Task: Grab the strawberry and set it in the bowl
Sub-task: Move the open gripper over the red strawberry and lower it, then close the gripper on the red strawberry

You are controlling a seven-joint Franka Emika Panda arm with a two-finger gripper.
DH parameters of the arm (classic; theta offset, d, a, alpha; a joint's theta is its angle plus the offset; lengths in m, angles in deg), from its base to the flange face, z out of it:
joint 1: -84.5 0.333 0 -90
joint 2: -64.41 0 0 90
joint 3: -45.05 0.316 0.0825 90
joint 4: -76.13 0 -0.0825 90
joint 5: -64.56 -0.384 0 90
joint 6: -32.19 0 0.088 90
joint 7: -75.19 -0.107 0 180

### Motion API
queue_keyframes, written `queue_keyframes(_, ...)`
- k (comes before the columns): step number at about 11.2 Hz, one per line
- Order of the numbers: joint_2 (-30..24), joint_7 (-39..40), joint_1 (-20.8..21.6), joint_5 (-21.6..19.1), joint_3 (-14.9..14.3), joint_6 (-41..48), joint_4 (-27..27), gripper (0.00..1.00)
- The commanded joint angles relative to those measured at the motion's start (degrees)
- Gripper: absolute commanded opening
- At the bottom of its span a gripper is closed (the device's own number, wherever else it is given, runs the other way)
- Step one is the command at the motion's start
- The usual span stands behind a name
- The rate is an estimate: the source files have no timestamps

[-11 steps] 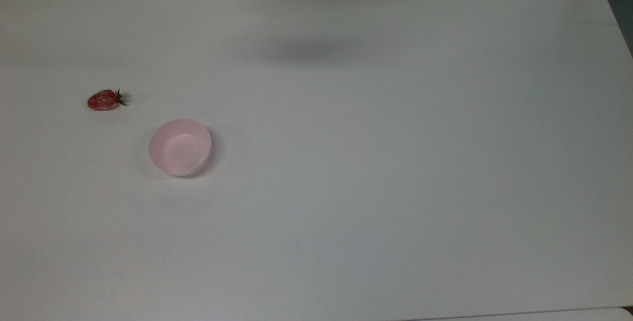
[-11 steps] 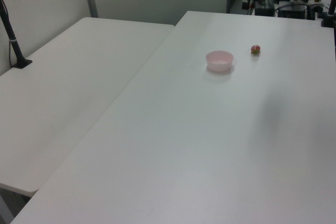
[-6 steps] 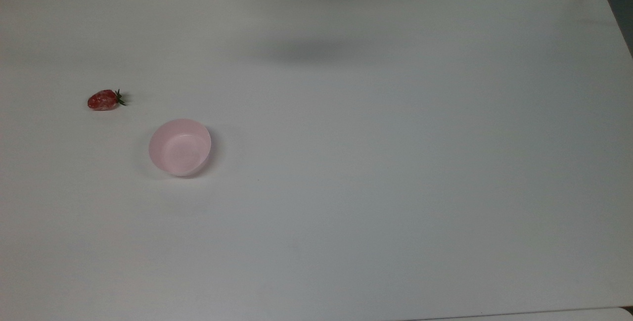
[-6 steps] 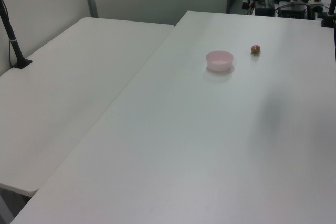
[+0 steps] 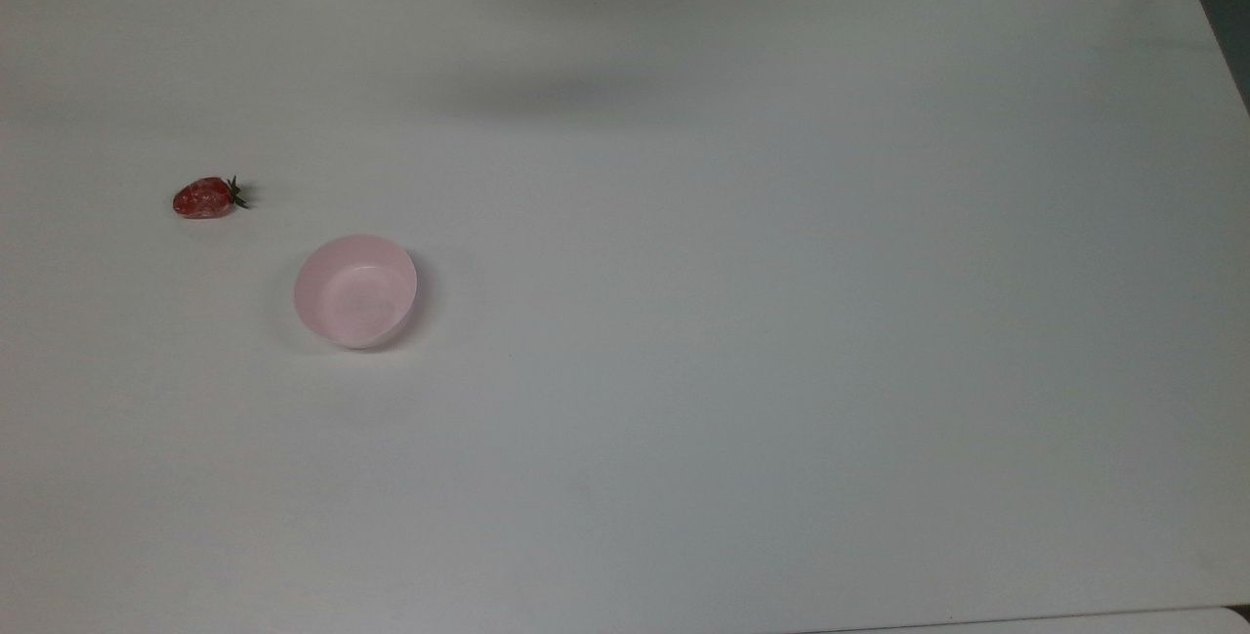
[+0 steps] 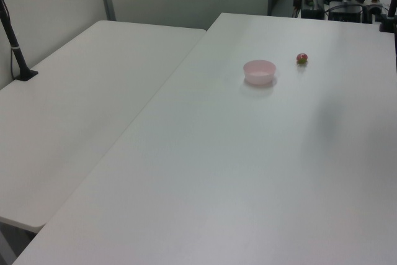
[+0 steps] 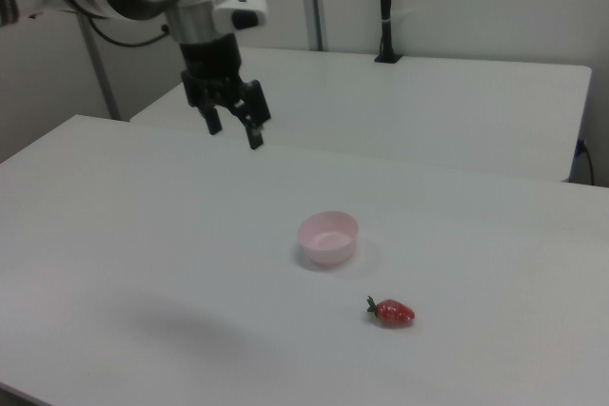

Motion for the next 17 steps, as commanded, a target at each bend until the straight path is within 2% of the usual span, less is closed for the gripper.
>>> queue_keyframes(1,2.3,-0.8,-6.1,2.2,-0.2,-1.6,-3.8,1.00)
queue_keyframes(4,7.6,-1.0,-13.0,2.1,-0.8,-1.4,-3.5,1.00)
queue_keyframes(5,8.6,-1.8,-14.4,0.7,-2.7,-2.4,-3.6,1.00)
queue_keyframes(6,9.9,-4.8,-14.5,-0.7,-3.8,-6.0,-4.1,1.00)
queue_keyframes(7,11.1,-11.1,-15.0,-1.0,-6.0,-11.3,-7.3,1.00)
queue_keyframes(9,13.3,-22.4,-15.7,-2.6,-7.1,-21.4,-11.0,1.00)
queue_keyframes(12,19.0,-36.3,-15.8,-2.9,-7.2,-30.9,-11.9,1.00)
queue_keyframes(14,21.7,-39.9,-15.8,-3.1,-7.1,-35.0,-11.6,1.00)
queue_keyframes(17,25.7,-40.8,-15.8,-6.5,-7.1,-40.4,-11.1,1.00)
